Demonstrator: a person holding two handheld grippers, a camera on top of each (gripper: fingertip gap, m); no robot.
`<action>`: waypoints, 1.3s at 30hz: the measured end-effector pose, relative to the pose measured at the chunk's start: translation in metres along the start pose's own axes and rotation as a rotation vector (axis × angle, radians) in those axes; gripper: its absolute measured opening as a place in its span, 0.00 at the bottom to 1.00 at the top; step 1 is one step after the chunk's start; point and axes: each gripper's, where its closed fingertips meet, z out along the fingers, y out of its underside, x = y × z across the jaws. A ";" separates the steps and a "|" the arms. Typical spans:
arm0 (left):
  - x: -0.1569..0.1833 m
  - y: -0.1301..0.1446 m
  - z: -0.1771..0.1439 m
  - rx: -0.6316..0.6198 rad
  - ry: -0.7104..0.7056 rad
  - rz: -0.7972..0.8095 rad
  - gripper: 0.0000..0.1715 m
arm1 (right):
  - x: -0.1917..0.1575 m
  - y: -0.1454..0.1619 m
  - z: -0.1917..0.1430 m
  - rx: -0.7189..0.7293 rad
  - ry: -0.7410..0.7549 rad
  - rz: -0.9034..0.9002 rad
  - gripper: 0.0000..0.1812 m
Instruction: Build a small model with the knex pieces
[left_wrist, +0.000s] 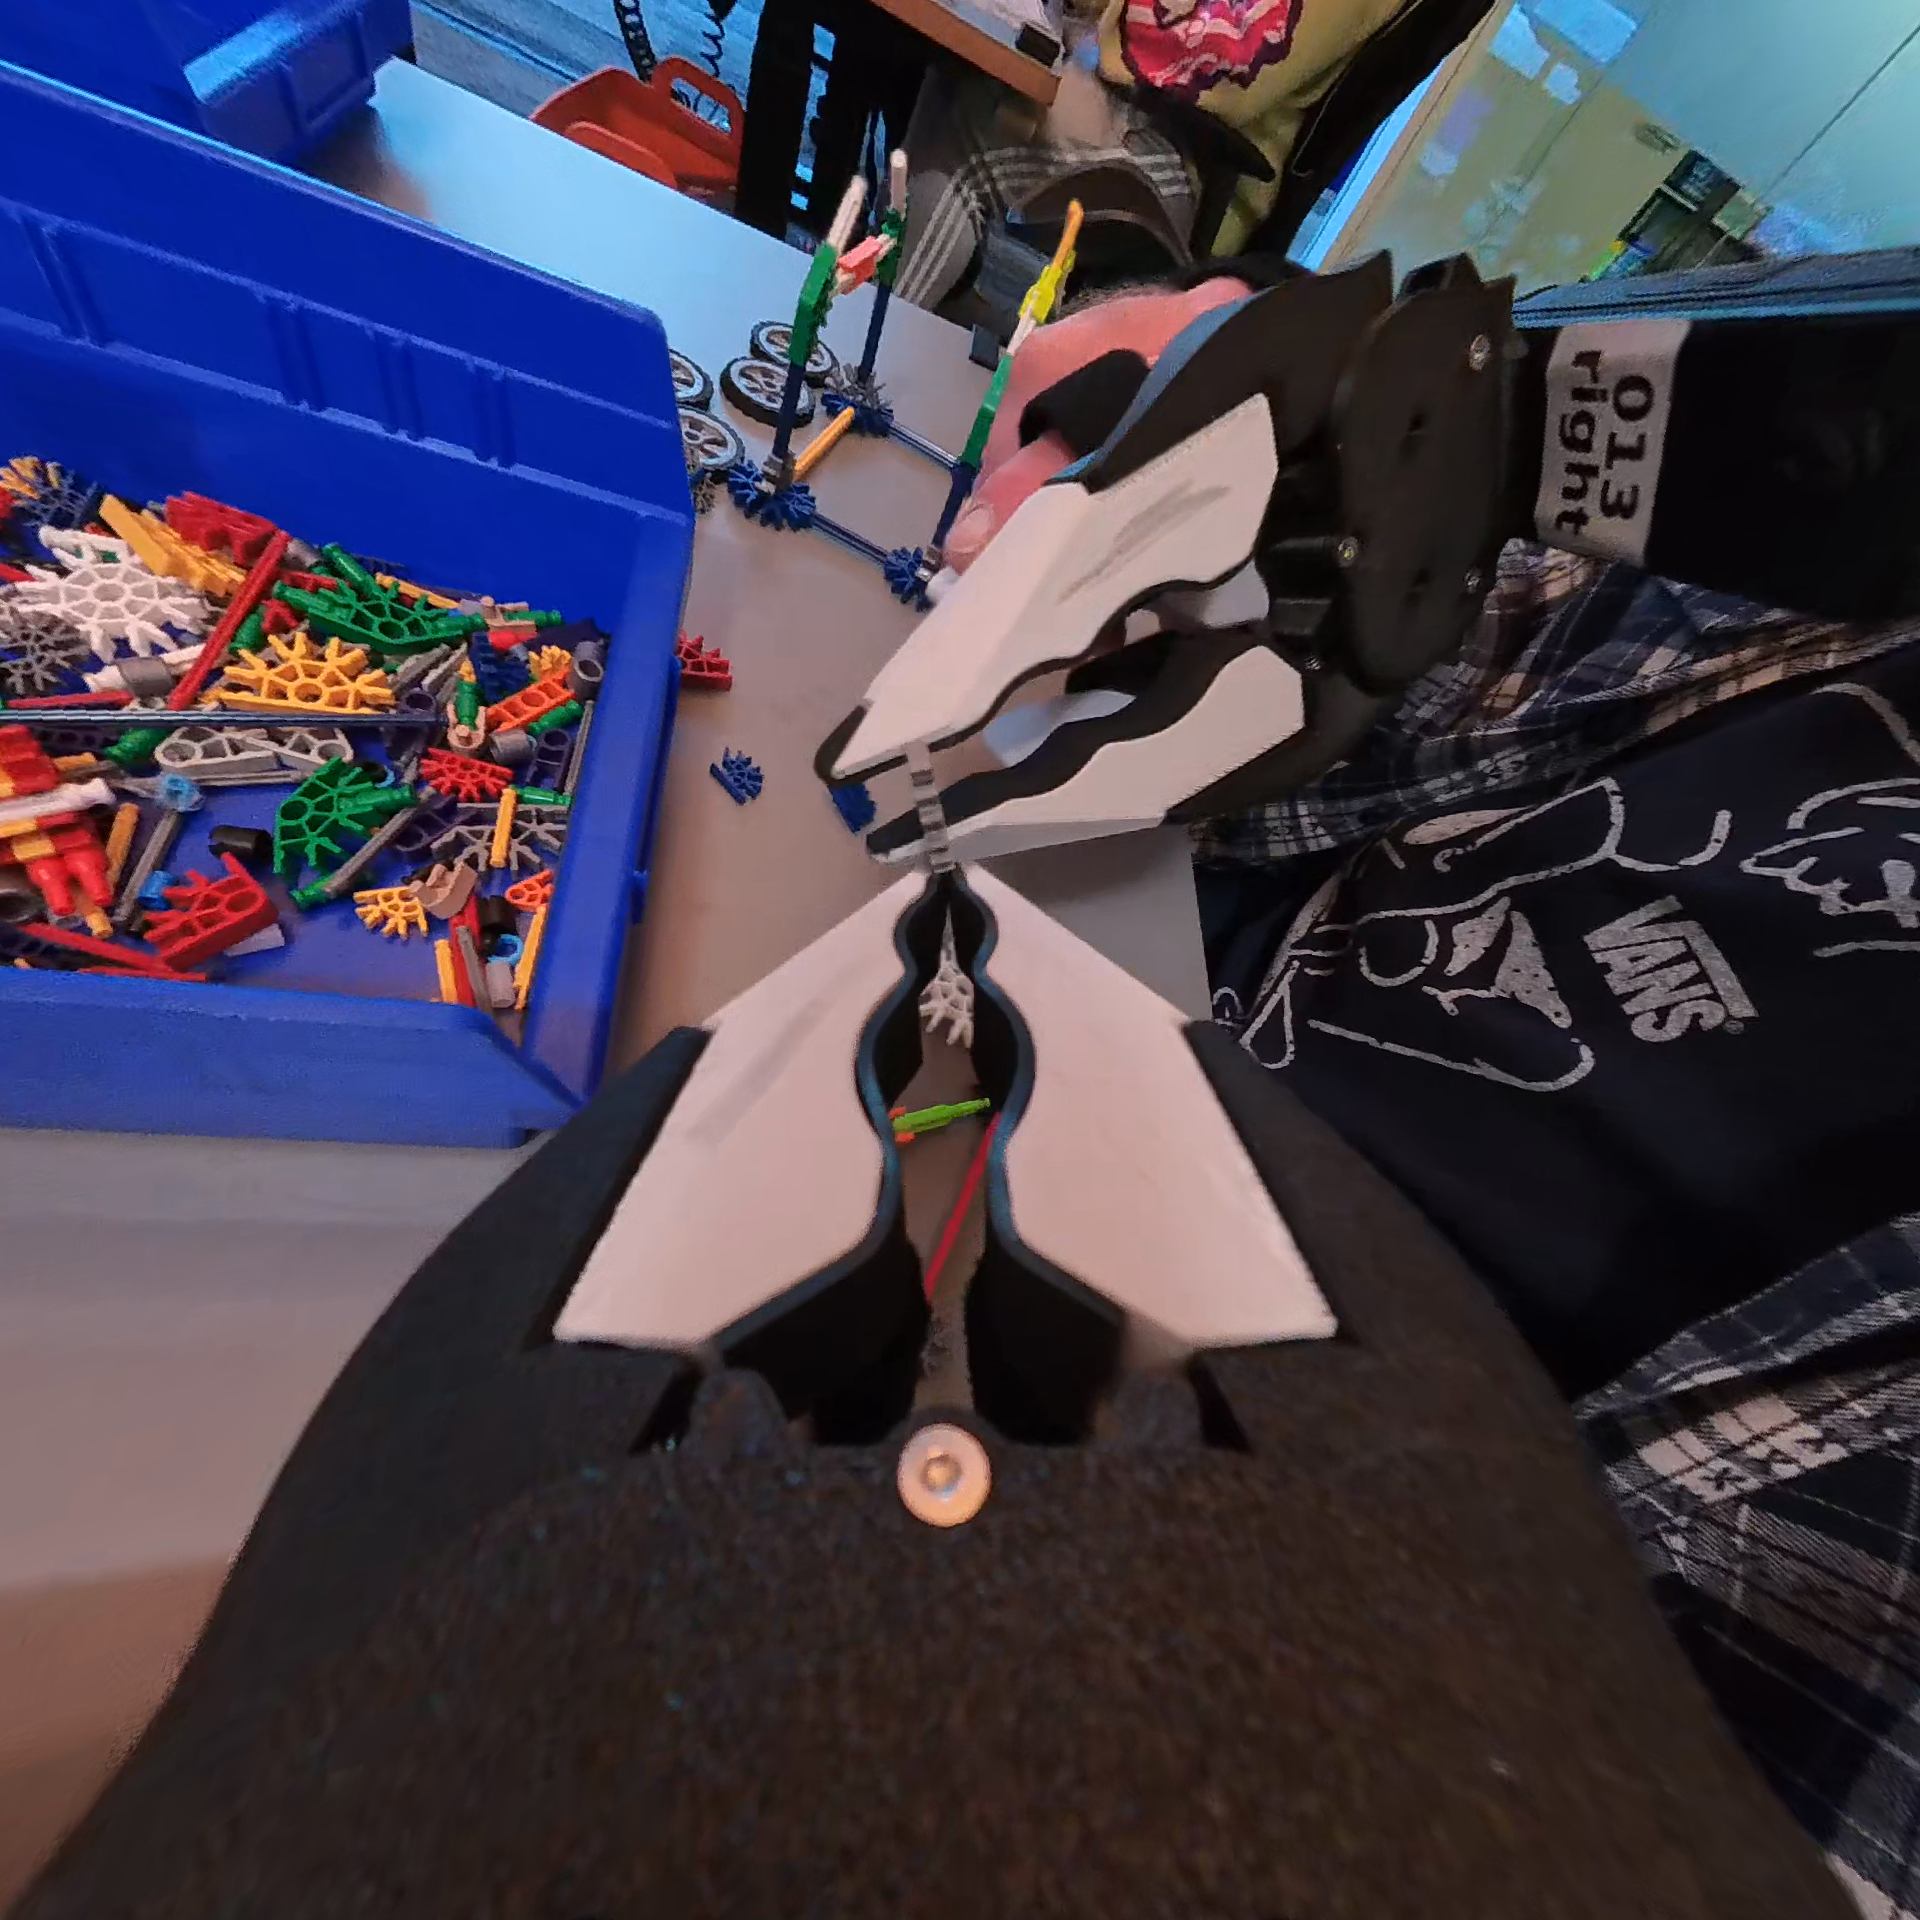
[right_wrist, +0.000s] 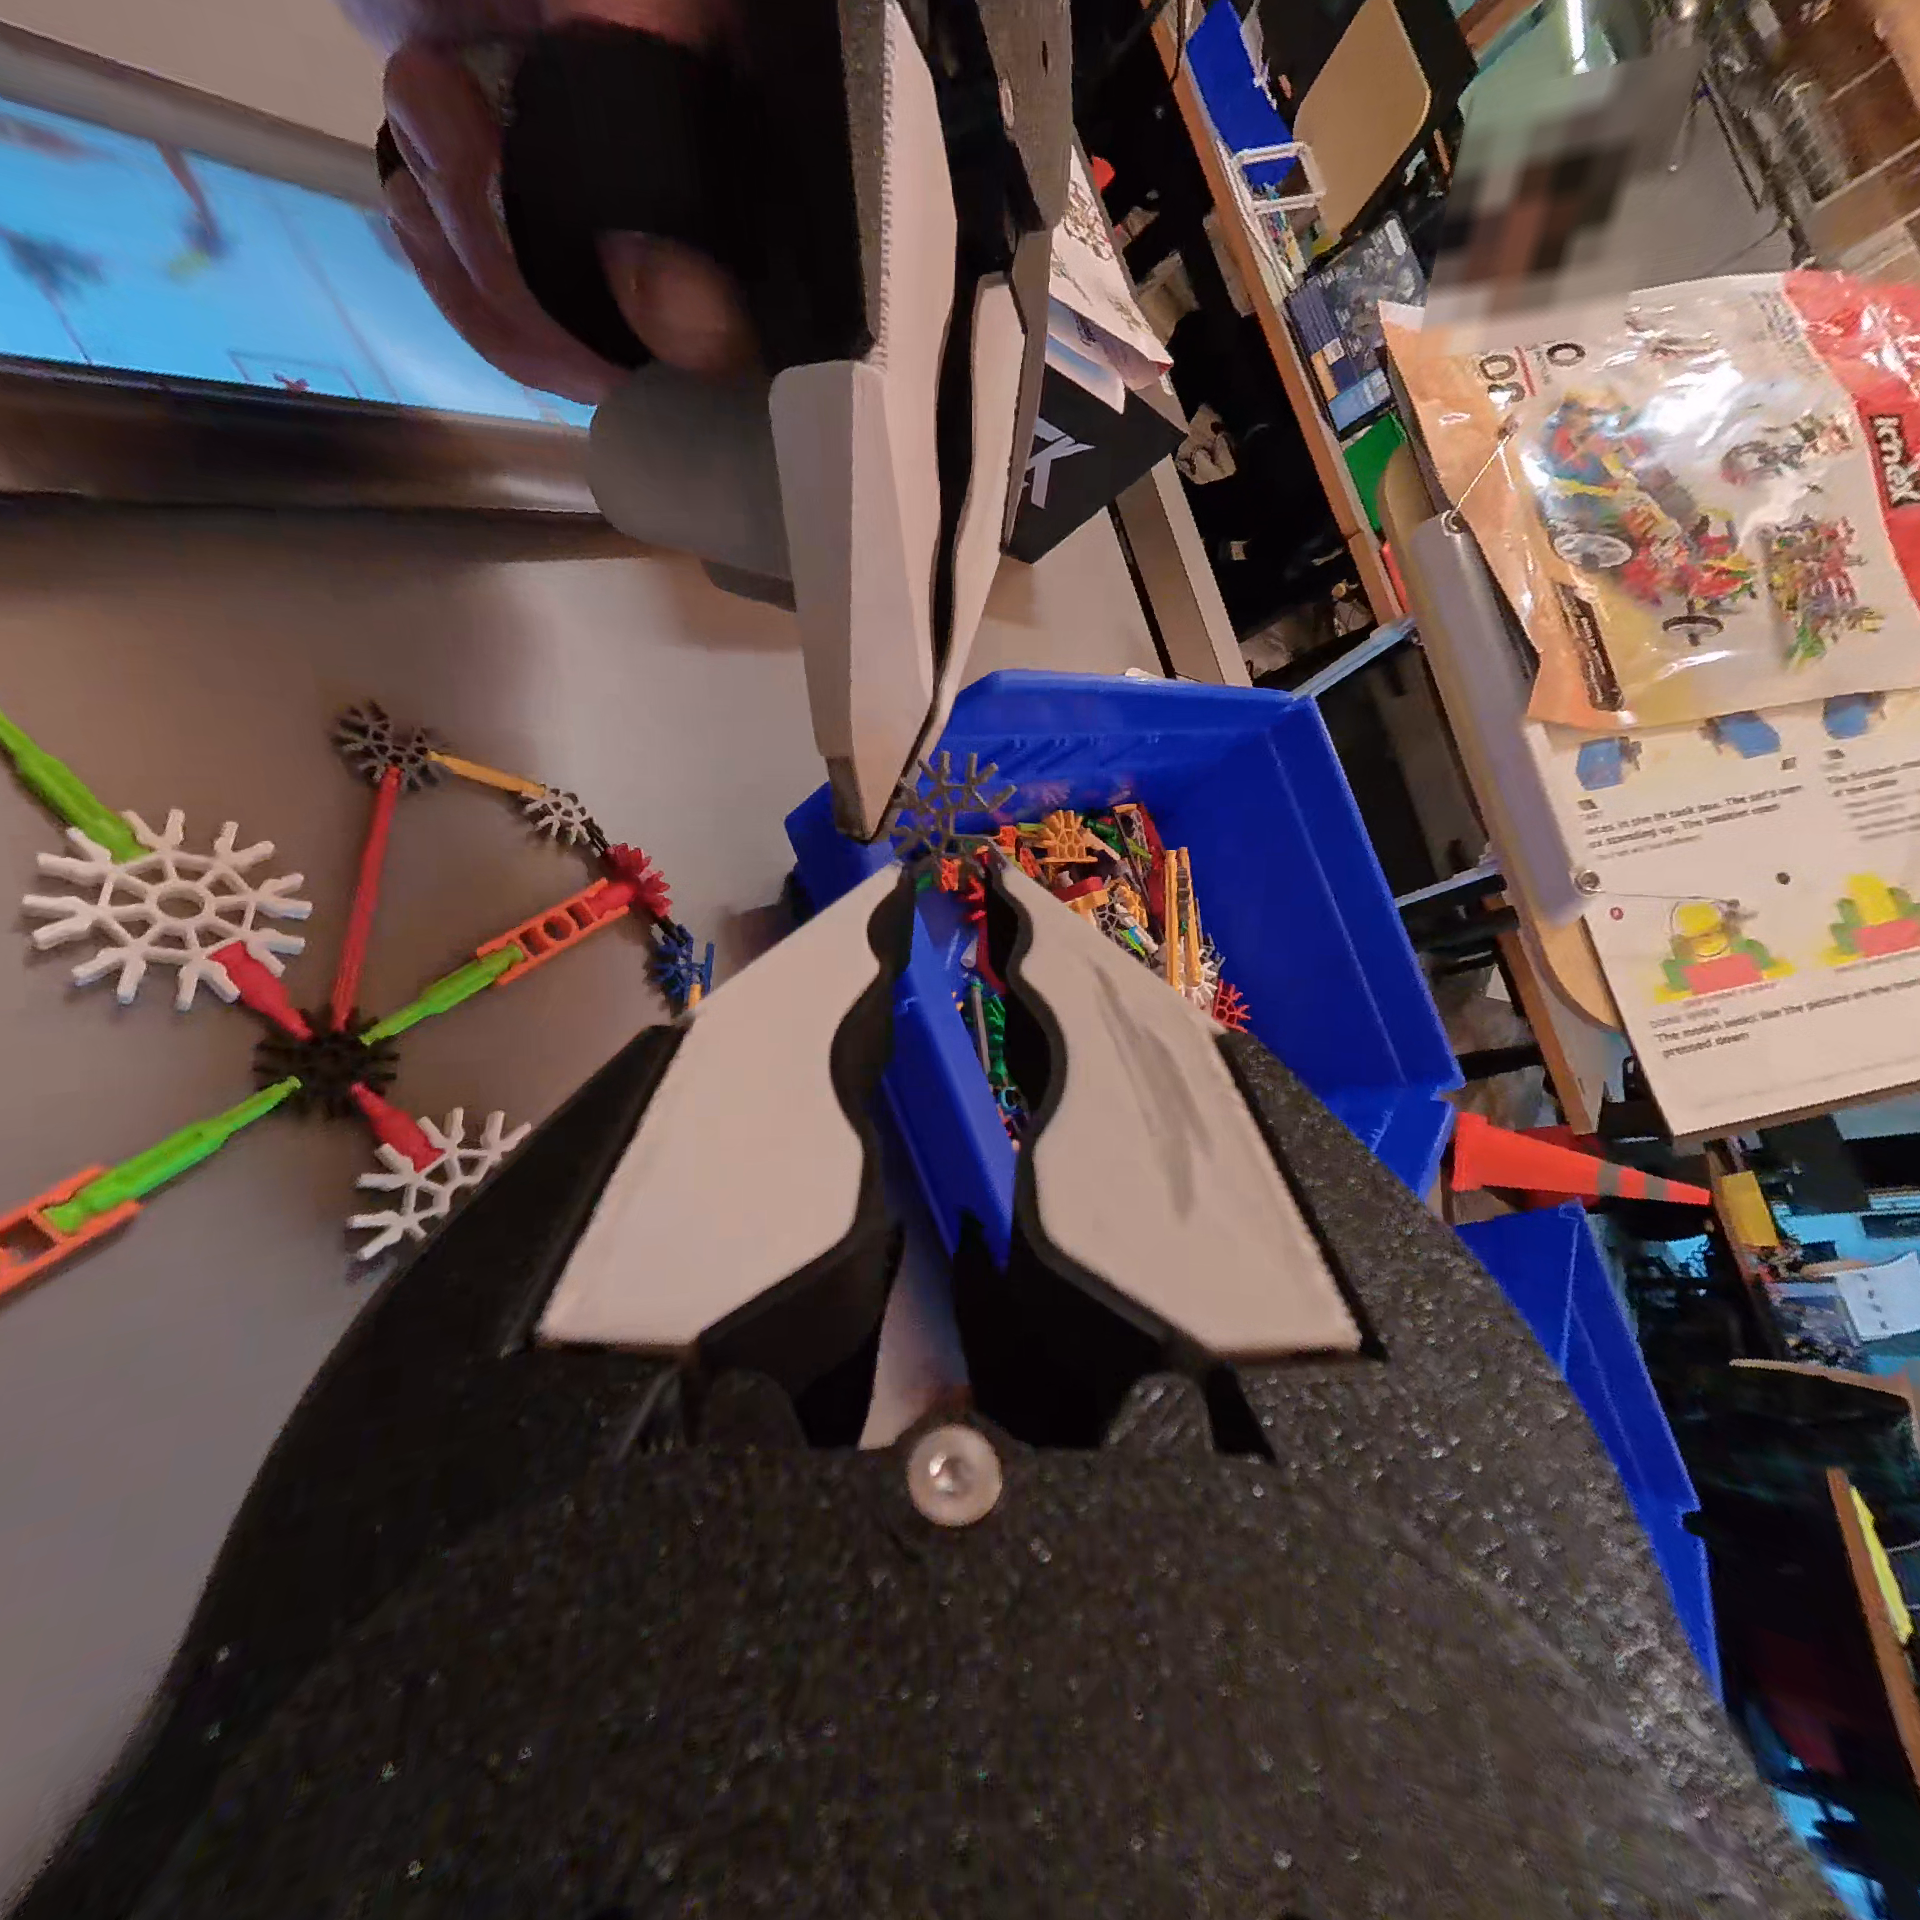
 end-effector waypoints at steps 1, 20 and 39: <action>0.000 0.000 0.000 0.001 0.003 -0.004 0.00 | 0.000 0.000 0.000 0.001 0.001 -0.008 0.07; -0.024 0.031 0.001 -0.244 -0.126 0.126 0.10 | -0.034 0.035 0.003 -0.086 -0.278 0.200 0.07; -0.043 0.071 0.012 -0.462 -0.198 0.307 0.10 | -0.081 0.083 0.006 -0.418 -0.649 0.413 0.07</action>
